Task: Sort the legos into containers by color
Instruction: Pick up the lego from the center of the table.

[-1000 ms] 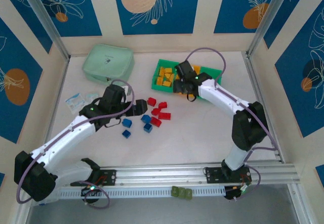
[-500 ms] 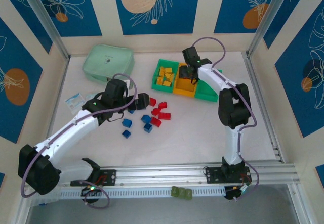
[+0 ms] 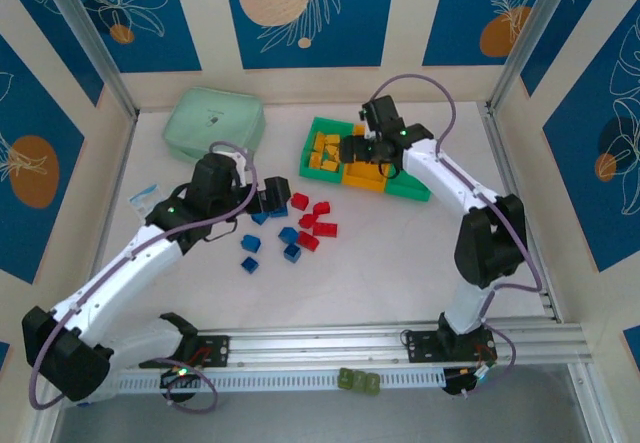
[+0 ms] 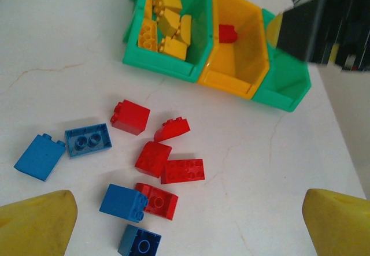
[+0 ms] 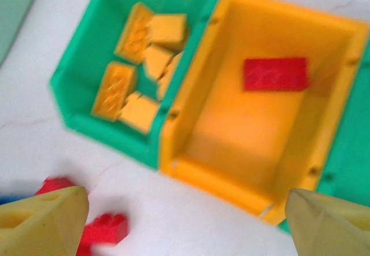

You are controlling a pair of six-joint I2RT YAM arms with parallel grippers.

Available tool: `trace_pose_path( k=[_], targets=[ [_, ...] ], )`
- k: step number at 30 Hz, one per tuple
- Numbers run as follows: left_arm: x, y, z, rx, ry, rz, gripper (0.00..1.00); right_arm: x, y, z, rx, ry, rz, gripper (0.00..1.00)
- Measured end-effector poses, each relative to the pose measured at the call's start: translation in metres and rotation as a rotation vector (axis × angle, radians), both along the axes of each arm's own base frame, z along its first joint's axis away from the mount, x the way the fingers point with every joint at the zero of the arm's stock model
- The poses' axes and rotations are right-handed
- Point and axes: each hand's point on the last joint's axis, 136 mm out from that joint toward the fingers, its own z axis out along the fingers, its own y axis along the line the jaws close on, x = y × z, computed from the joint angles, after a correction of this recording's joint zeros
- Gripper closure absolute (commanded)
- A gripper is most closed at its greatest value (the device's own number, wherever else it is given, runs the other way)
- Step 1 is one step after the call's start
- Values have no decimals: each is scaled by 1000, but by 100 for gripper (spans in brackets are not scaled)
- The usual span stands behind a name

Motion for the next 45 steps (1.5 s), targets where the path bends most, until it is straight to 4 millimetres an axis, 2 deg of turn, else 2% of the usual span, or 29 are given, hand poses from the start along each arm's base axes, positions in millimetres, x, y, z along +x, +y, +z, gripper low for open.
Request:
trace_pose_path(
  k=[3,7,10,14,17,24,31,39,45],
  targets=[
    [-7,5,0,-2,-6,3,1,-34,21,-22,3,64,82,11],
    [-18,12,-17,14,32,9,1,-79,39,-67,-37,182,175,8],
    [-26,19,-34,30,70,20,1,-103,47,-87,-64,242,204,6],
    [-32,24,-45,50,92,29,1,-118,59,-100,-59,282,193,3],
    [-34,27,-46,53,94,37,1,-122,67,-110,-58,300,165,3],
    [-37,31,-46,56,92,47,1,-125,78,-146,-106,359,108,3],
    [-38,32,-47,55,90,47,1,-111,86,-152,-95,347,49,4],
    [-38,32,-47,55,91,47,1,-107,74,-157,-136,332,-17,19],
    [-38,32,-48,56,93,47,1,-114,64,-157,-145,330,-30,28]
  ],
)
